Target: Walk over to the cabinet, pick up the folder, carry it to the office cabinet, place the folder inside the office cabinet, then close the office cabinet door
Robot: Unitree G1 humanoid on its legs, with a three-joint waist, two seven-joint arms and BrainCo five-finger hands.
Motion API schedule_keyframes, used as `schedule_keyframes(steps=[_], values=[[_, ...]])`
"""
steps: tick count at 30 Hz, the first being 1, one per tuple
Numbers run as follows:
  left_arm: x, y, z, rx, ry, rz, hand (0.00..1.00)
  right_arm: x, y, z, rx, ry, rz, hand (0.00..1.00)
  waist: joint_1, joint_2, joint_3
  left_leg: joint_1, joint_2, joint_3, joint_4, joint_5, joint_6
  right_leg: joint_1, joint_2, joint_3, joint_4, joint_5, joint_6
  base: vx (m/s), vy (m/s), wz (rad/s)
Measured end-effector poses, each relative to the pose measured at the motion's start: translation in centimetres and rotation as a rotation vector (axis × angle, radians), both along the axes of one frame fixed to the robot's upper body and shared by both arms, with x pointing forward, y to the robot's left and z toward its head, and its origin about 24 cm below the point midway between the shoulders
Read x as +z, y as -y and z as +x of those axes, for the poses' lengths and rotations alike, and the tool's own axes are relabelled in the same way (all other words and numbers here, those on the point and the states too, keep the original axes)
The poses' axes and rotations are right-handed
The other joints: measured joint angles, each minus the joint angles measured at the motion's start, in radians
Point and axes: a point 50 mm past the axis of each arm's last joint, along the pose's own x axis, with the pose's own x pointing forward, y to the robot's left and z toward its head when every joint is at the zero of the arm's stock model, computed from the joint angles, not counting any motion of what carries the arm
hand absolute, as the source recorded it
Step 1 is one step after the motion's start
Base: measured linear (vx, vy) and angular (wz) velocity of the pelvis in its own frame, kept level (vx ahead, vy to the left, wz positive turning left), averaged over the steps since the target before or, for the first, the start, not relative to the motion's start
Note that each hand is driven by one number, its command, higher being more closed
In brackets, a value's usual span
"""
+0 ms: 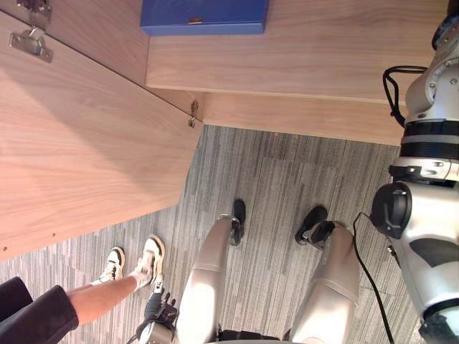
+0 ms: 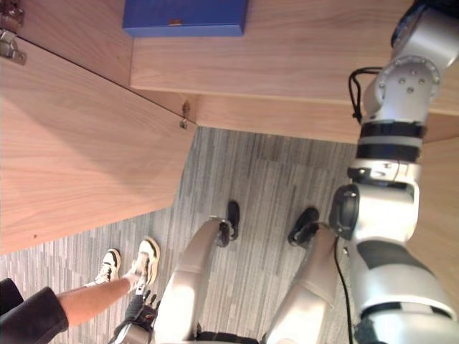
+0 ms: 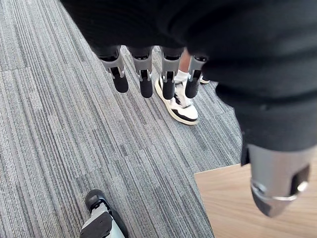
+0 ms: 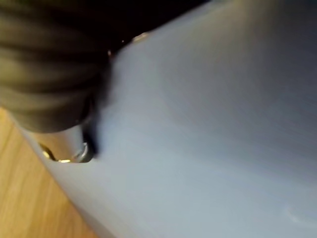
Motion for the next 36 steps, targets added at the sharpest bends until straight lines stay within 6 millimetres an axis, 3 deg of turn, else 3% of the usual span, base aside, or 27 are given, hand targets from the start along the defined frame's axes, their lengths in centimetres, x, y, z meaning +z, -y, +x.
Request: schedule_keyframes(steps=[11,30,36], values=[[0.5,-0.1,-0.2,-0.031,0.013,0.011,0.0,1.3,0.4,0.4,-0.051,-0.068,-0.164,0.0,-0.018,0.0,0.001,-0.021,0.0,-0.009,0.025,-0.001,0.001,-0.009,-0.001,-0.003,0.015,-0.001,-0.002,0.07,0.008,0.02],[0.8,-0.2,0.1,-0.036,0.013,0.013,0.0,0.1,-0.7,2.2,0.019,-0.175,-0.27,0.0,-0.019,0.001,0.0,-0.033,0.033,-0.011,0.091,-0.018,0.001,-0.003,0.029,-0.003,0.032,0.003,-0.01,0.06,0.014,-0.05],[0.9,-0.4,0.4,-0.03,0.035,0.005,0.0,-2.1,-1.4,4.1,-0.019,-0.407,-0.59,0.0,-0.022,0.001,0.0,-0.03,0.046,-0.009,0.108,-0.022,0.0,0.002,0.04,-0.003,0.032,0.012,-0.021,0.04,0.014,-0.08]])
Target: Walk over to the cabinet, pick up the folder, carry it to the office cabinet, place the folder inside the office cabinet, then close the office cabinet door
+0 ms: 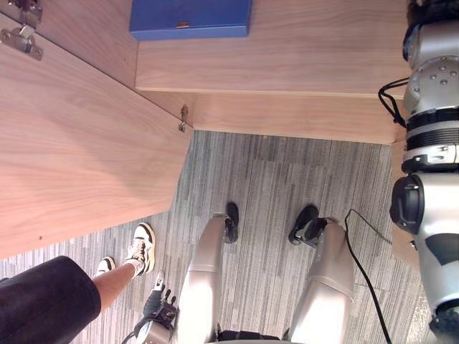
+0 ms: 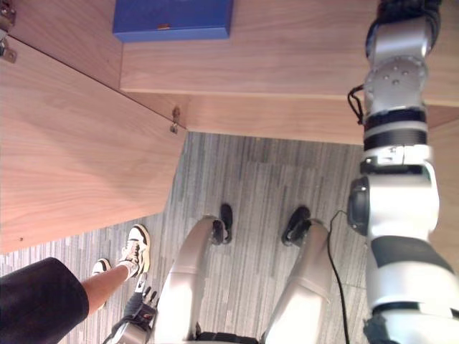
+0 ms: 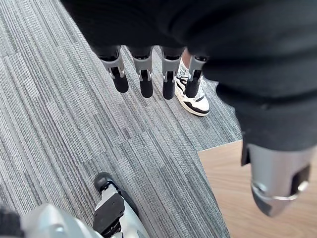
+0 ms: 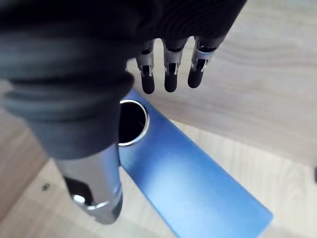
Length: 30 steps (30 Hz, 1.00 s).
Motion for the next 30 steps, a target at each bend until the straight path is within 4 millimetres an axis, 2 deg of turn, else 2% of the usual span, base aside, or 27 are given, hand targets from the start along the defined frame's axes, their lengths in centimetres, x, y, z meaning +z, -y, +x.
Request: schedule_keyframes(steps=[5,7,11,18,25,28,30], values=[[0.5,-1.1,0.3,0.015,0.035,0.035,0.0,-3.0,1.3,1.2,-0.084,-0.29,-0.41,0.0,0.003,0.001,-0.001,0.049,-0.002,0.007,-0.015,-0.001,0.005,0.052,-0.002,-0.002,-0.018,0.007,-0.004,0.05,0.036,-0.03],[0.6,-1.4,0.3,0.029,0.044,0.04,0.0,-3.5,1.8,1.2,-0.089,-0.326,-0.459,0.0,0.002,0.001,-0.002,0.076,-0.003,0.011,-0.034,0.0,0.007,0.079,-0.002,-0.006,-0.037,0.012,-0.002,0.05,0.049,-0.03],[1.4,-2.5,0.7,0.056,0.094,0.057,0.0,-4.3,4.3,0.6,-0.163,-0.42,-0.601,0.0,0.001,0.002,-0.004,0.135,-0.007,0.016,-0.093,0.019,0.011,0.146,-0.006,-0.028,-0.092,0.028,0.001,0.06,0.059,0.05],[2.2,-2.9,0.6,0.042,0.144,0.082,0.0,-6.2,6.1,0.3,-0.161,-0.504,-0.669,0.0,0.002,0.001,-0.005,0.178,-0.009,0.03,-0.135,0.022,0.017,0.181,-0.005,-0.027,-0.128,0.034,0.007,0.09,0.055,-0.03],[2.6,-3.1,-0.1,0.039,0.162,0.088,0.0,-9.0,7.9,-0.1,-0.193,-0.69,-0.884,0.0,0.003,0.0,-0.007,0.206,-0.004,0.039,-0.163,0.021,0.022,0.209,0.002,-0.03,-0.163,0.041,0.015,0.07,0.053,-0.03],[2.6,-3.1,-0.1,0.032,0.171,0.086,0.0,-11.0,8.6,-0.3,-0.181,-0.81,-1.04,0.0,0.006,0.0,-0.007,0.206,-0.004,0.04,-0.163,0.019,0.025,0.211,0.003,-0.031,-0.166,0.041,0.016,0.04,0.055,0.0],[2.8,-3.1,0.1,0.024,0.187,0.085,0.0,-11.3,8.9,-0.4,-0.178,-0.863,-1.202,0.0,0.007,-0.001,-0.009,0.206,-0.004,0.04,-0.16,0.017,0.028,0.213,0.003,-0.031,-0.167,0.041,0.016,0.03,0.057,0.0]])
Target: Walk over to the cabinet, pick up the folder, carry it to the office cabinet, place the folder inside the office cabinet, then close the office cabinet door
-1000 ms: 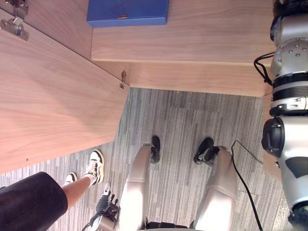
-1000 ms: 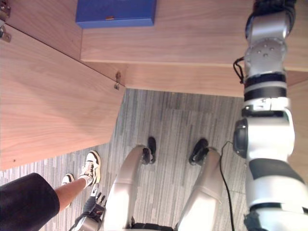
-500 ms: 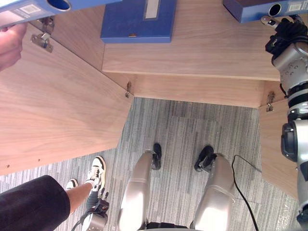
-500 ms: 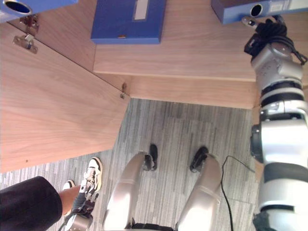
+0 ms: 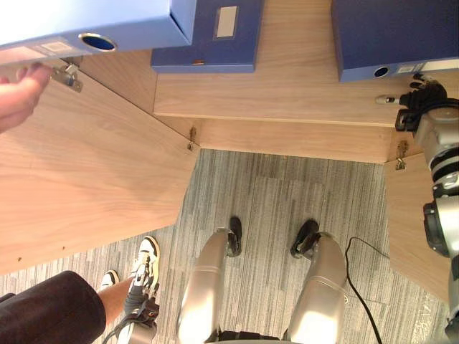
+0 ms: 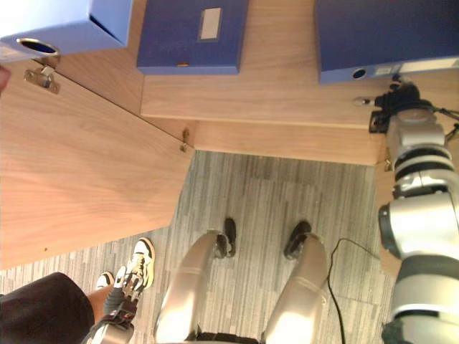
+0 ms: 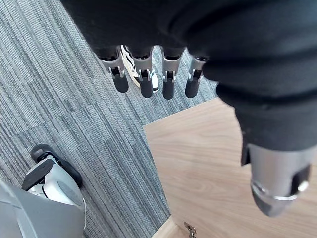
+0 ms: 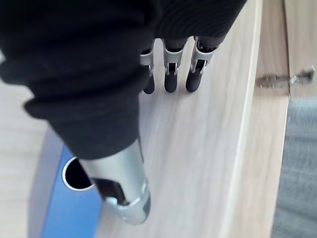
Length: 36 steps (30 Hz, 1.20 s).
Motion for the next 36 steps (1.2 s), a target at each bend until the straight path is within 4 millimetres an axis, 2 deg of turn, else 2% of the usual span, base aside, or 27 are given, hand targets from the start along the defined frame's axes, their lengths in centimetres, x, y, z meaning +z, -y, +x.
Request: schedule_keyframes(steps=[3,7,12,16,21,25,27,28,29,30,33,36], values=[[0.8,-0.2,0.5,-0.024,0.051,0.014,0.0,-1.4,0.6,-0.5,0.055,-0.198,-0.314,0.0,0.009,-0.004,-0.014,0.0,0.0,-0.003,0.0,0.0,0.001,0.007,0.0,-0.01,-0.005,0.0,0.0,0.02,0.046,0.04],[0.8,-0.3,0.3,-0.044,0.053,0.018,0.0,-2.7,0.2,-0.7,0.112,-0.283,-0.5,0.0,0.009,-0.012,-0.025,0.0,0.0,0.0,-0.004,-0.001,0.003,0.007,0.0,-0.011,-0.011,0.001,0.001,0.02,0.056,0.0],[0.7,-0.3,0.1,-0.05,0.052,0.014,0.0,-4.5,-1.8,-0.8,0.215,-0.333,-0.711,0.0,0.003,-0.028,-0.032,0.006,0.01,0.011,-0.023,0.0,0.003,0.008,0.013,-0.008,-0.035,0.011,0.005,0.04,0.051,-0.07],[0.4,-0.2,-0.1,-0.057,0.042,0.007,0.0,-7.5,-4.6,-0.7,0.333,-0.386,-0.827,0.0,-0.006,-0.046,-0.04,0.062,0.018,0.026,-0.07,0.002,0.0,0.05,0.029,-0.003,-0.079,0.02,0.01,0.06,0.042,-0.12],[0.2,-0.2,-0.4,-0.062,0.027,0.012,0.0,-8.9,-6.1,-0.4,0.396,-0.42,-0.822,0.0,-0.006,-0.061,-0.048,0.099,0.031,0.042,-0.106,0.005,-0.003,0.08,0.048,-0.003,-0.124,0.038,0.012,0.05,0.037,-0.14],[-0.7,-0.5,-1.1,-0.06,-0.027,0.009,0.0,-10.5,-6.9,-0.5,0.454,-0.469,-0.826,0.0,-0.004,-0.068,-0.049,0.141,0.046,0.061,-0.127,0.005,-0.003,0.124,0.063,-0.005,-0.161,0.049,0.017,0.06,0.039,-0.12],[-1.2,-0.8,-1.2,-0.059,-0.046,0.011,0.0,-12.8,-7.7,-0.9,0.522,-0.54,-0.786,0.0,-0.005,-0.076,-0.052,0.168,0.048,0.065,-0.139,0.005,-0.003,0.149,0.066,-0.006,-0.174,0.051,0.019,0.05,0.036,-0.07],[-1.4,-1.0,-1.2,-0.048,-0.057,0.008,0.0,-14.6,-8.6,-1.3,0.57,-0.578,-0.765,0.0,-0.005,-0.078,-0.051,0.181,0.055,0.069,-0.143,0.005,-0.003,0.168,0.073,-0.011,-0.189,0.057,0.02,0.03,0.021,-0.08],[-1.5,-1.1,-1.2,-0.04,-0.063,0.008,0.0,-15.5,-9.2,-1.5,0.599,-0.596,-0.758,0.0,-0.006,-0.078,-0.051,0.187,0.062,0.076,-0.144,0.005,-0.003,0.177,0.08,-0.014,-0.2,0.062,0.019,0.03,0.034,-0.18],[-1.8,-1.6,-1.1,-0.022,-0.074,0.006,0.0,-17.5,-10.6,-2.0,0.658,-0.627,-0.718,0.0,-0.006,-0.081,-0.05,0.207,0.077,0.088,-0.153,0.005,-0.003,0.202,0.094,-0.017,-0.227,0.075,0.019,0.02,0.046,-0.19],[-2.2,-2.4,-0.8,0.008,-0.088,0.008,0.0,-20.0,-12.7,-2.8,0.731,-0.647,-0.646,0.0,-0.008,-0.092,-0.049,0.276,0.09,0.109,-0.169,0.004,-0.002,0.275,0.108,-0.018,-0.262,0.088,0.025,0.02,0.06,-0.18],[-2.5,-3.0,-0.8,0.005,-0.111,0.02,0.0,-21.5,-14.5,-3.5,0.779,-0.636,-0.557,0.0,-0.007,-0.109,-0.057,0.334,0.111,0.12,-0.185,0.001,0.001,0.34,0.138,-0.018,-0.309,0.106,0.025,0.01,0.038,-0.23]])
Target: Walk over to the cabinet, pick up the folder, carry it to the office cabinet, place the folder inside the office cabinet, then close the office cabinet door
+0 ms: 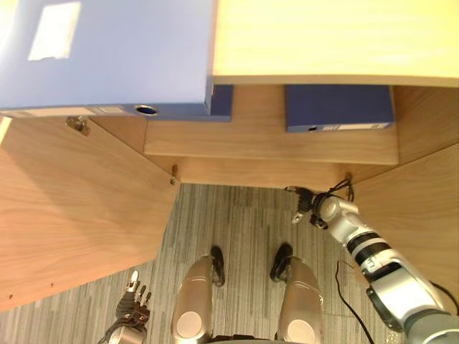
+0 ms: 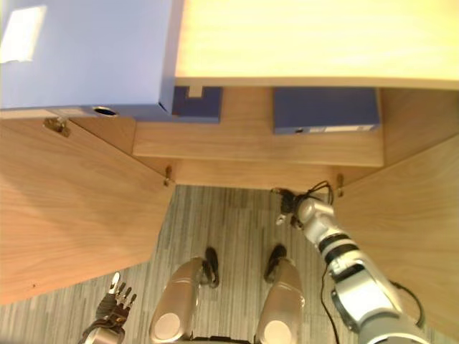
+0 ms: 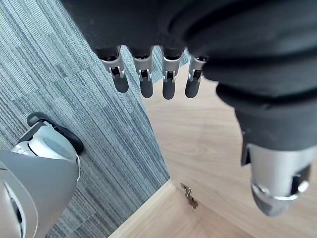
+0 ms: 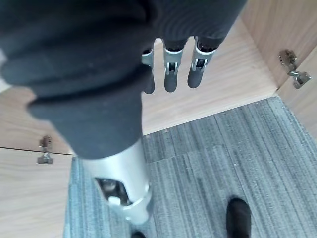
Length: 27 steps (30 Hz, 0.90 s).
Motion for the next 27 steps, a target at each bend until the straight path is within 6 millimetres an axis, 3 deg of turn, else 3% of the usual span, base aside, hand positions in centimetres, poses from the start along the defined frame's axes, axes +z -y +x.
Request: schedule_keyframes(steps=[3,5,10,15,19,24,27], values=[[-1.2,-0.1,-0.3,-0.002,-0.067,-0.006,0.0,-4.3,-1.2,-2.1,-0.148,-0.102,0.261,0.0,0.003,-0.036,-0.041,0.063,0.024,0.007,-0.041,0.006,-0.006,0.078,0.045,-0.008,-0.092,0.038,0.0,0.03,0.011,-0.18],[-1.7,1.2,0.4,-0.024,-0.08,-0.035,0.0,-8.6,0.4,-5.2,-0.458,-0.189,0.474,0.0,0.001,-0.041,-0.087,0.1,0.024,-0.003,-0.09,0.024,-0.005,0.144,0.065,-0.032,-0.187,0.08,0.009,0.05,0.032,0.04],[-1.4,3.0,2.1,-0.055,-0.031,-0.038,0.0,-14.7,0.8,-12.3,-0.937,-0.315,0.727,0.0,-0.005,-0.061,-0.173,0.216,-0.01,0.011,-0.254,0.091,-0.005,0.262,0.077,-0.047,-0.356,0.154,0.025,0.08,0.032,0.02],[0.0,3.4,3.9,-0.038,0.085,-0.037,0.0,-17.4,-1.7,-16.8,-1.118,-0.383,0.789,0.0,-0.024,-0.096,-0.248,0.344,-0.044,0.016,-0.45,0.186,-0.013,0.325,0.067,-0.063,-0.402,0.162,0.028,0.04,-0.051,0.06],[2.6,3.9,5.5,-0.033,0.268,-0.032,0.0,-18.8,-2.8,-20.0,-1.359,-0.409,0.94,0.0,-0.027,-0.109,-0.279,0.441,-0.056,0.008,-0.572,0.246,-0.016,0.387,0.065,-0.091,-0.421,0.162,0.028,0.01,-0.04,0.11],[8.1,2.2,5.5,-0.128,0.565,0.084,0.0,-19.3,-3.5,-21.8,-1.407,-0.415,0.98,0.0,-0.021,-0.135,-0.304,0.497,-0.051,0.062,-0.621,0.251,-0.021,0.424,0.059,-0.104,-0.436,0.16,0.03,-0.02,-0.001,0.03],[12.6,1.0,5.6,-0.189,0.757,0.221,0.0,-19.6,-3.7,-22.7,-1.4,-0.43,0.962,0.0,0.0,-0.14,-0.328,0.507,-0.052,0.072,-0.638,0.254,-0.022,0.434,0.055,-0.111,-0.445,0.158,0.034,0.0,0.003,0.04]])
